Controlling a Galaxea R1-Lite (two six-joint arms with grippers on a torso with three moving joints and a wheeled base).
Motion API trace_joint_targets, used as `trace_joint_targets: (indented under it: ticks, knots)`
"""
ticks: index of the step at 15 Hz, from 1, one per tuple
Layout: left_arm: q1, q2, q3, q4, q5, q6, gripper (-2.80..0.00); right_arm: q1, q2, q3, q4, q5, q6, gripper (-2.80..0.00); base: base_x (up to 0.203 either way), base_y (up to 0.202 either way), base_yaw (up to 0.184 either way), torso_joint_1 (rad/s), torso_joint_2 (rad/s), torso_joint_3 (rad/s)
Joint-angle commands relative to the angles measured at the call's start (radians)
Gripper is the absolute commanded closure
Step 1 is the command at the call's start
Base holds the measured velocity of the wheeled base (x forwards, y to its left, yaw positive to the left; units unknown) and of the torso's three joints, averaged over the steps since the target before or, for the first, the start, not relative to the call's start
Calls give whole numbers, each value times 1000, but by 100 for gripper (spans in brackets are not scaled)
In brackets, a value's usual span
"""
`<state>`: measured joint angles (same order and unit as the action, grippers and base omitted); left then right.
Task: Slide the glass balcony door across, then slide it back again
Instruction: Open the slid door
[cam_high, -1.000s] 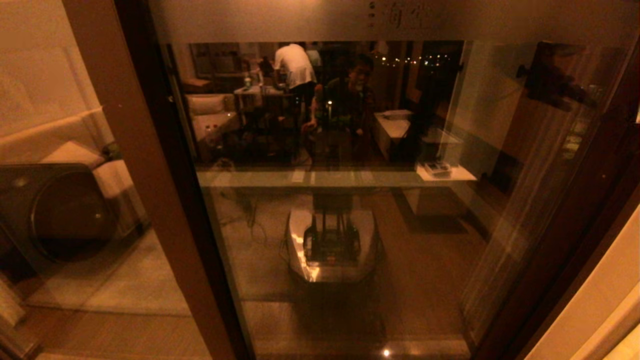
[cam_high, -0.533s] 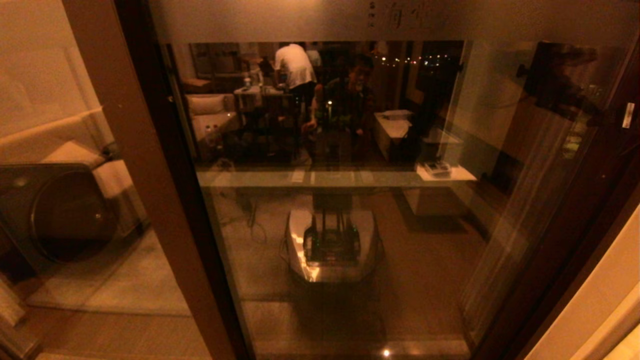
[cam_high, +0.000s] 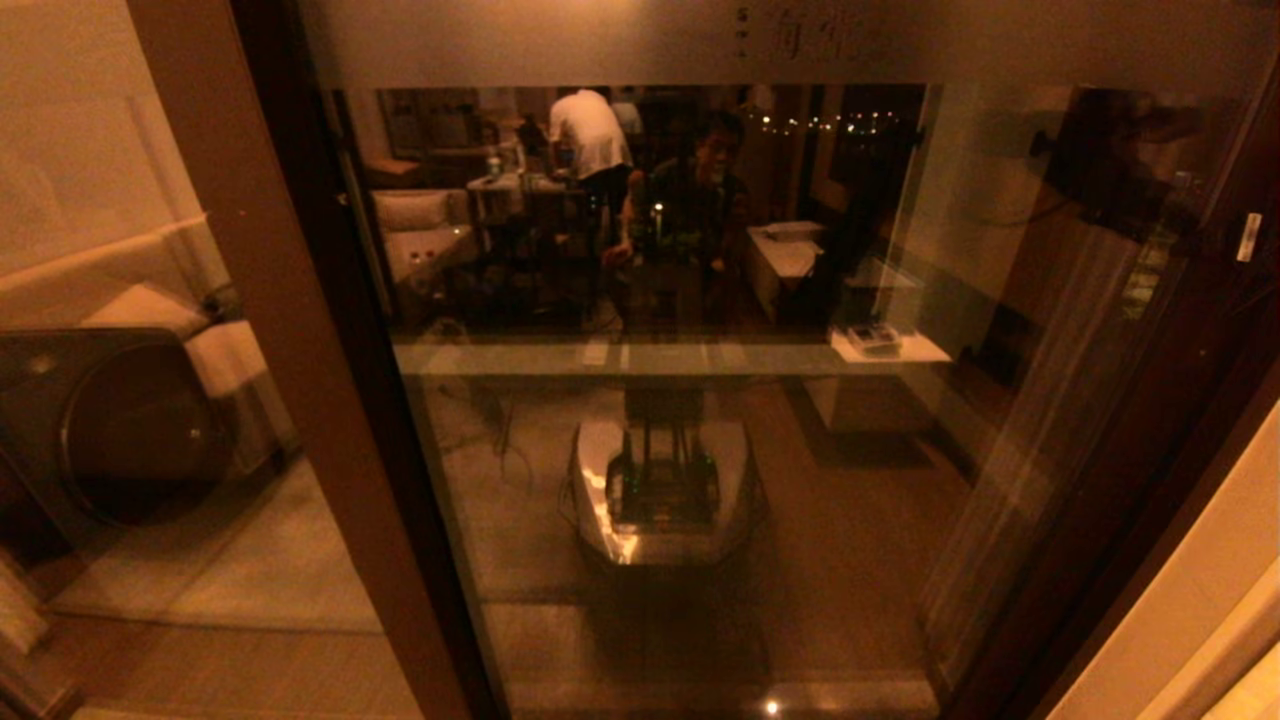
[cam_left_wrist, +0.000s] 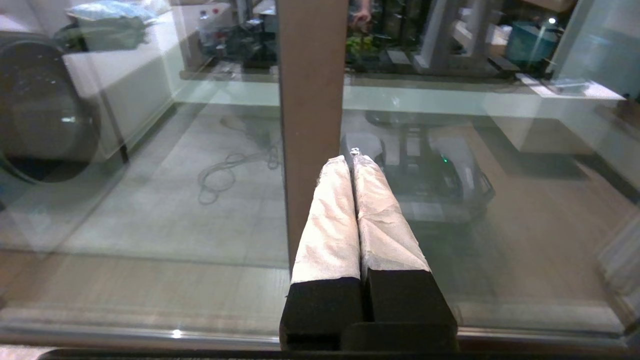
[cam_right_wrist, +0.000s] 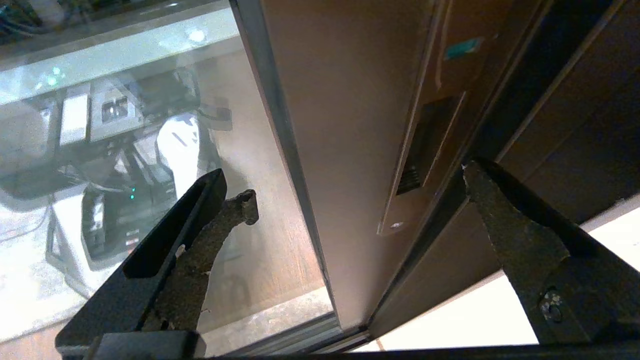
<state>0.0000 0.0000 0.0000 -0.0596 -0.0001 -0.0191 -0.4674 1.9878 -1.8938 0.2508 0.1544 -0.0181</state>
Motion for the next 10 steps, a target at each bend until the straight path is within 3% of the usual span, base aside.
trace_joint_targets:
  ticks: [1,10]
  knots:
    - [0,0,21,-1,1,-1,0,1,16,1,-1,22,0,-280,0,0,0,0,0,0]
    - [0,0,21,-2,0,-1,0,-3,19,2,-1,119,13,-280,0,0,0,0,0,0]
